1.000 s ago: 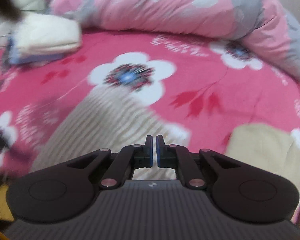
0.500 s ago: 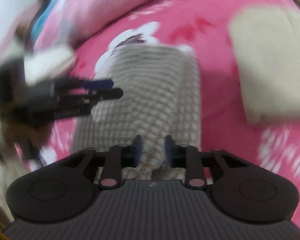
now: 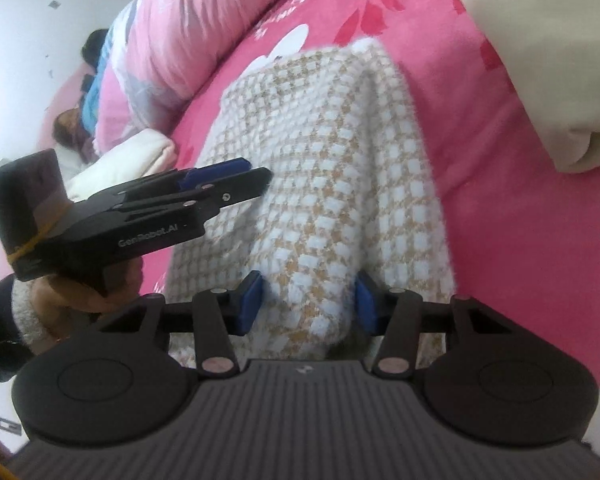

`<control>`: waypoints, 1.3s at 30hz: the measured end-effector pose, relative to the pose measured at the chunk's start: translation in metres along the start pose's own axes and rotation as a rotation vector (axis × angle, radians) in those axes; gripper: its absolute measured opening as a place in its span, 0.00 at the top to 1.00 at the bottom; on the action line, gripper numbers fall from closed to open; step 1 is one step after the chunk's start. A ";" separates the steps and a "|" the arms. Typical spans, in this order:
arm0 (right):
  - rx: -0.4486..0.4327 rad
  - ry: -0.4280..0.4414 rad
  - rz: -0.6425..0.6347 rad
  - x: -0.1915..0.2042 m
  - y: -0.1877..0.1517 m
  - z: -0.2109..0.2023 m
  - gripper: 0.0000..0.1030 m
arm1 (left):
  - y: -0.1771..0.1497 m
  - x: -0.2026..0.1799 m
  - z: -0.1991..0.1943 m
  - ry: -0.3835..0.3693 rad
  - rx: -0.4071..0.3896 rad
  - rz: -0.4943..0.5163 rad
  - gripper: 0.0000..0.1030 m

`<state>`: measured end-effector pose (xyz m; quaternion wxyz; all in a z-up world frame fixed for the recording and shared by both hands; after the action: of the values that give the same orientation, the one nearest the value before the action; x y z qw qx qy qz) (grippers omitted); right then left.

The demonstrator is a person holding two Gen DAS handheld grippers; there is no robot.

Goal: Fold clothes

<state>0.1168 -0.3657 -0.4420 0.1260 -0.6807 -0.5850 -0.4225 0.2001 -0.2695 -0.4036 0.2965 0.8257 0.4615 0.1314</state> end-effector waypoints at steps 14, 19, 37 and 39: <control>-0.074 0.001 -0.233 0.031 0.029 -0.035 0.73 | 0.044 -0.016 -0.007 0.015 -0.071 0.075 0.54; -0.066 -0.024 -0.108 -0.004 0.021 -0.021 0.73 | 0.040 -0.038 0.034 0.022 -0.042 0.212 0.54; 0.124 0.143 -0.076 -0.020 -0.045 -0.040 0.87 | 0.036 -0.035 0.069 -0.017 -0.054 0.227 0.48; 0.112 0.132 -0.016 -0.044 -0.050 -0.045 0.87 | 0.035 -0.040 0.070 -0.011 -0.055 0.231 0.47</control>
<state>0.0546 -0.4114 -0.4622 0.1987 -0.6384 -0.6037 -0.4342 0.2373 -0.3426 -0.4355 0.3044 0.8657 0.3579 0.1729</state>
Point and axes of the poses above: each gripper's, at about its wrist camera, not at the fingertips, and z roughly the way its jaws point, x to its left, y to its top, the point moved 7 cm from there along z, roughly the way its jaws point, and after that the axes turned 2 degrees about y, right-handed, at the moved point
